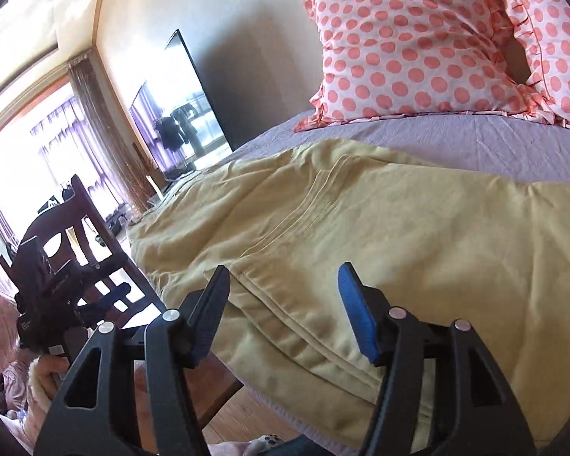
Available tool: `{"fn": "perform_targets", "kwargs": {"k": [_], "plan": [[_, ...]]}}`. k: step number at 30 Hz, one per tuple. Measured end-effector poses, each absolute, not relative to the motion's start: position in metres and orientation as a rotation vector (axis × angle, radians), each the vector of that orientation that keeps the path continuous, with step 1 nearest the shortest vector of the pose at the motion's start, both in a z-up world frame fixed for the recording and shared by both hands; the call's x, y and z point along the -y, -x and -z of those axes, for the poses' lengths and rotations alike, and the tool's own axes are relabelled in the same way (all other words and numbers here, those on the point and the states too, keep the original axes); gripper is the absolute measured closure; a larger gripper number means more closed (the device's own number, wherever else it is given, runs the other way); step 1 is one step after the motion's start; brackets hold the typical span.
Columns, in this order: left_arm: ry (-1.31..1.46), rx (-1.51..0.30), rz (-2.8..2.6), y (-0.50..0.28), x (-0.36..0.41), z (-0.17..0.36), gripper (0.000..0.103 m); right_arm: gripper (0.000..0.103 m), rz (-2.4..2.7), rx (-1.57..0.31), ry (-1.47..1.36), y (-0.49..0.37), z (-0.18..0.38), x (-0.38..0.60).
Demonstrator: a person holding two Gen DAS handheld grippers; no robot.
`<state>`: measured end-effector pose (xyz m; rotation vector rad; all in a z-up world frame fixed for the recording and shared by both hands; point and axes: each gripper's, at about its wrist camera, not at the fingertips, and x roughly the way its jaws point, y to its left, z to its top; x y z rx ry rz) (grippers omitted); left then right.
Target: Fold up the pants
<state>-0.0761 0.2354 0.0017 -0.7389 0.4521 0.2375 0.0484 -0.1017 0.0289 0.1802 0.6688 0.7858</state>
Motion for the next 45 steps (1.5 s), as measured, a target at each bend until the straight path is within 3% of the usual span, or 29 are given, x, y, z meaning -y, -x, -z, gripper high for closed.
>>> {"fn": "perform_targets", "kwargs": {"k": [2, 28, 31, 33, 35, 41, 45], "plan": [[0.740, -0.444, -0.249, 0.070, -0.239, -0.003, 0.013, 0.042, -0.747, -0.740, -0.120, -0.060, -0.018, 0.093], [0.838, -0.535, -0.313, -0.013, -0.306, -0.026, 0.012, 0.035, -0.808, -0.672, -0.211, -0.054, -0.014, 0.106], [0.908, -0.533, -0.343, -0.017, -0.320, -0.025, 0.032, 0.035, -0.820, -0.641, -0.290, -0.052, -0.016, 0.120], [0.896, -0.543, -0.384, -0.021, -0.323, -0.025, 0.070, 0.035, -0.819, -0.610, -0.321, -0.049, -0.019, 0.132], [0.779, -0.573, -0.430, -0.028, -0.317, -0.034, 0.088, 0.032, -0.807, -0.576, -0.351, -0.045, -0.021, 0.147], [0.519, -0.506, -0.300, -0.044, -0.259, -0.105, 0.094, 0.029, -0.707, -0.478, -0.452, -0.040, -0.027, 0.211], [0.310, -0.462, -0.059, -0.061, -0.154, -0.151, 0.094, 0.029, -0.584, -0.411, -0.493, -0.035, -0.031, 0.258]]}}
